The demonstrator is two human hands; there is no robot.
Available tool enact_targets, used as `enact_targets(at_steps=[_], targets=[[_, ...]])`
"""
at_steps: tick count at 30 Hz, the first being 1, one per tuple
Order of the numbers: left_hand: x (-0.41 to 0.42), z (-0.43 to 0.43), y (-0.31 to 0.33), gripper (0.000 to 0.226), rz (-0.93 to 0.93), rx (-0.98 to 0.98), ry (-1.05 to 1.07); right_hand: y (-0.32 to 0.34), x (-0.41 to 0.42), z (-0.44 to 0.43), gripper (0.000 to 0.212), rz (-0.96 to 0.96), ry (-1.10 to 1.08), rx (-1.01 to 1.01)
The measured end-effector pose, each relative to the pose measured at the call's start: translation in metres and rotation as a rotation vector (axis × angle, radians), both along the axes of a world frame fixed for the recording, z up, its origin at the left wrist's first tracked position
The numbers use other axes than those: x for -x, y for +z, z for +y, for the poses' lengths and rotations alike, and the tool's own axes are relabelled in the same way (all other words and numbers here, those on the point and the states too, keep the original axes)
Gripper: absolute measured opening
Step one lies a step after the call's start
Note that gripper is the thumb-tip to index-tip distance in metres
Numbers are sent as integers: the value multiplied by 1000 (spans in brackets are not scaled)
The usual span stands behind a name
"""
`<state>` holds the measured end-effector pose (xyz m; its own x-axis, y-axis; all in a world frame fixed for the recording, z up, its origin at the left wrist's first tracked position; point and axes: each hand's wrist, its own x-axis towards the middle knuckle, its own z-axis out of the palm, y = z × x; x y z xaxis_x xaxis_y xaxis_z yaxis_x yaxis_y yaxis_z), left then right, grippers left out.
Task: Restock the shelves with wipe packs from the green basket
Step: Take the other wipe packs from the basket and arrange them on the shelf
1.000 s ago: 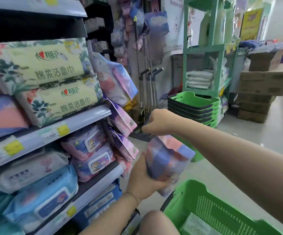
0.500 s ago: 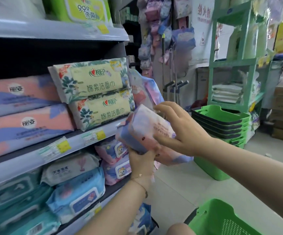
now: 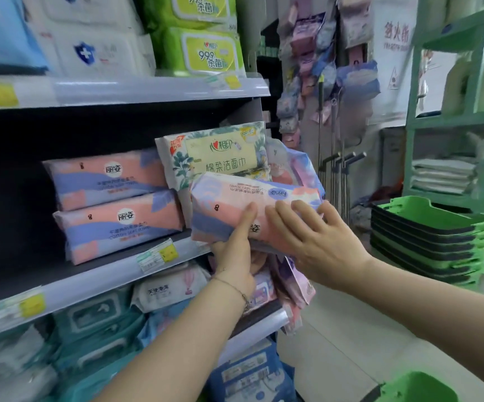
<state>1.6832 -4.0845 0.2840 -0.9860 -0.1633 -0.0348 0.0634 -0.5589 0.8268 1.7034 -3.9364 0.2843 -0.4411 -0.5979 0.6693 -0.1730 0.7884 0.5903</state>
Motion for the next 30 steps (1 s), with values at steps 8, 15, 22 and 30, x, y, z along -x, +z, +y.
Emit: enact_targets(at_steps=[8,15,22,30], targets=[[-16,-72,20,95,279,142,342,46,13,-33,84,97,212,101],[-46,-151,46,62,494,65,630,67,18,-98,82,97,402,152],[-50,-215,53,48,557,84,760,80,40,-164,96,45,529,141],[-16,-244,43,43,489,283,818,83,77,-218,85,125,524,260]])
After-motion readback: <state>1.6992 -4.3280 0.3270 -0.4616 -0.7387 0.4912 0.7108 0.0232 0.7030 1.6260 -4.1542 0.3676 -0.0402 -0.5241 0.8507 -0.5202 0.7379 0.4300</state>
